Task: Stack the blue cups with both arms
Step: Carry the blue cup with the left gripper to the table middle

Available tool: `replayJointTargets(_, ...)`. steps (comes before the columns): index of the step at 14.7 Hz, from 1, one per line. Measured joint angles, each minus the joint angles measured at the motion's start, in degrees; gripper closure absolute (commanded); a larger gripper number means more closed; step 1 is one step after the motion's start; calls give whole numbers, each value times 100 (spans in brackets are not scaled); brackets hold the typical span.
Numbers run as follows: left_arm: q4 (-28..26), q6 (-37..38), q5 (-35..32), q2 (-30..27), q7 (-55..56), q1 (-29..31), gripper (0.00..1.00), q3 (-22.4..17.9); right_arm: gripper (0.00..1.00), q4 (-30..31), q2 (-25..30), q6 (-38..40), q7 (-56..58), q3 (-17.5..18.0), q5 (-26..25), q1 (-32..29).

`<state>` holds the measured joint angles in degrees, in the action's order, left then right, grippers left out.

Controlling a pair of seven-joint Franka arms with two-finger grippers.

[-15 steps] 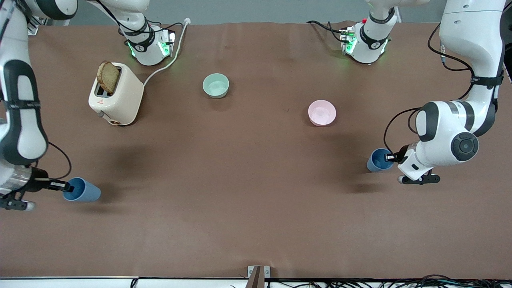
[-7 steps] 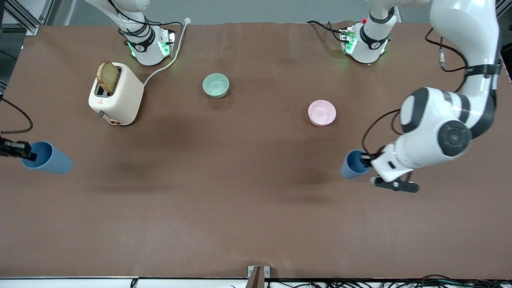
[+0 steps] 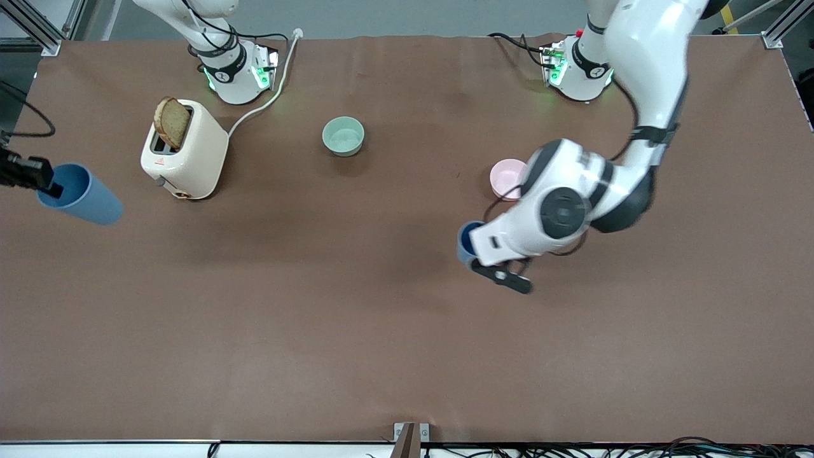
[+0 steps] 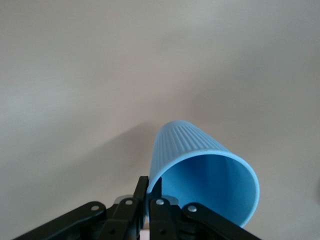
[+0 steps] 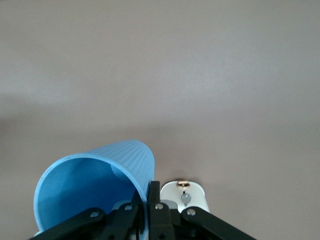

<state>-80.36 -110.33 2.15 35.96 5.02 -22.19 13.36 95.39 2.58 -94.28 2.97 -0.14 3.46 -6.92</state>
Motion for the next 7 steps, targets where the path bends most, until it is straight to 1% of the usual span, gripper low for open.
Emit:
replayJointTargets(3,273,-374,0,370,117,-512,100,-7,96,190,162,30,-402,21,-33,181)
replayJointTargets(7,371,-593,-1,598,116,-834,100,-21,97,43,159,125,-683,23,-39,271)
